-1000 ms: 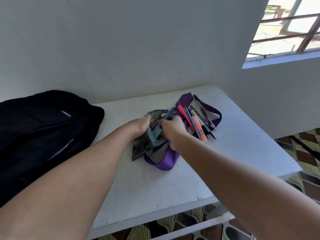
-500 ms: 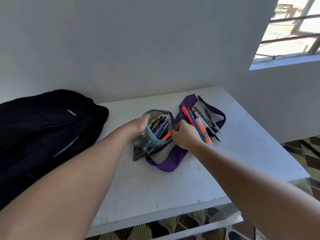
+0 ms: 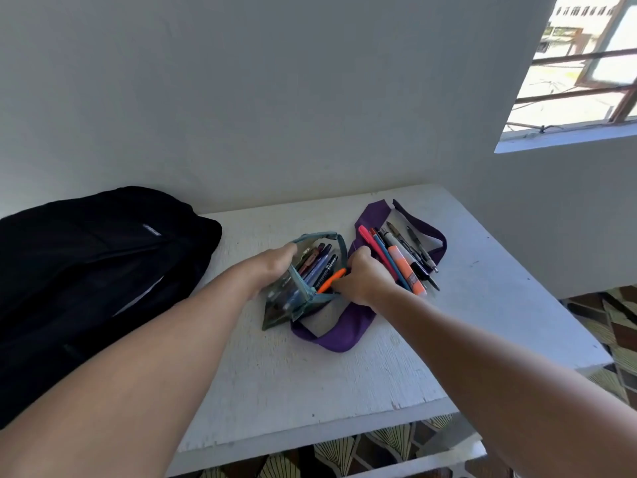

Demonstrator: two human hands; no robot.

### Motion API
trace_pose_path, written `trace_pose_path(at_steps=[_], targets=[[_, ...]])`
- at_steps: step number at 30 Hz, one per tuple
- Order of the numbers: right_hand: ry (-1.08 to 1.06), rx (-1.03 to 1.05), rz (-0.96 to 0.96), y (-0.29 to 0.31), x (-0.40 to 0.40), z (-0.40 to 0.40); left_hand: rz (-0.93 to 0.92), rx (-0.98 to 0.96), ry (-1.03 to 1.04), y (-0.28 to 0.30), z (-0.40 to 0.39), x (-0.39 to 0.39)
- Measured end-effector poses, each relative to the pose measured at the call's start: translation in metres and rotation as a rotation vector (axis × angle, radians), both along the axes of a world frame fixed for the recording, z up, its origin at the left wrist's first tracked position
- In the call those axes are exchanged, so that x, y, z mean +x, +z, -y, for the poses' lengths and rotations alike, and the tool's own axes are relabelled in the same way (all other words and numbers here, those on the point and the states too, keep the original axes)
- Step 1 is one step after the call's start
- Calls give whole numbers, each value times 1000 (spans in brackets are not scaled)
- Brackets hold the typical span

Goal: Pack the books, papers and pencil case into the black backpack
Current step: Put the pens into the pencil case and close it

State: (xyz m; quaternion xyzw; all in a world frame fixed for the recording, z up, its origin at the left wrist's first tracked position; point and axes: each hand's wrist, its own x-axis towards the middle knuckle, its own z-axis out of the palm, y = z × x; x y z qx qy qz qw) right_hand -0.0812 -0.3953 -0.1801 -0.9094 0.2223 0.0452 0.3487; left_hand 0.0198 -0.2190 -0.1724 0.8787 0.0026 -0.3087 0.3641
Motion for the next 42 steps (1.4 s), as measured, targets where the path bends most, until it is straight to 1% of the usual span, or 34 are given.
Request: trace_pose_path(at_steps=[2,5,7,8,11,14,18,22,24,26,28,33,35,37,39,41,42], targets=[[-62,163,96,3,-2,-3,60,-46,76,10,-3,-8],[-72,416,326,13,-3,-12,220,-61,188,21,-12,-7],[-70,564,425,17,-3,-18,265,-35,176,25,-12,-8],[-61,579,429,17,-3,-20,271,-23,148,25,-10,-9],[-41,465,293,6,-1,-17,252,37,61,23,4,-15],[-81,422,256,-5,-2,1,233,115,3,21,19,-17],[-21,152,315,2,-8,29,259,245,-33,20,28,-16],[-155,-123,340,12,-20,70,249,281,-68,22,34,-19],[-185,-244,279,11,-27,88,214,289,-101,28,35,-22],[-156,-347,195,9,-35,98,188,285,-109,35,35,-26],[-112,-402,146,4,-38,100,175,284,-124,38,35,-29],[-103,-444,81,-2,-33,92,160,284,-134,34,30,-29],[-132,-406,61,-1,-32,85,144,272,-137,33,27,-30],[-176,-328,101,3,-31,81,133,249,-145,34,26,-33],[-221,-213,208,13,-30,72,109,219,-143,37,24,-37],[-277,-37,337,24,-28,62,76,200,-139,40,24,-40],[-317,89,402,29,-24,55,61,196,-133,42,23,-42]])
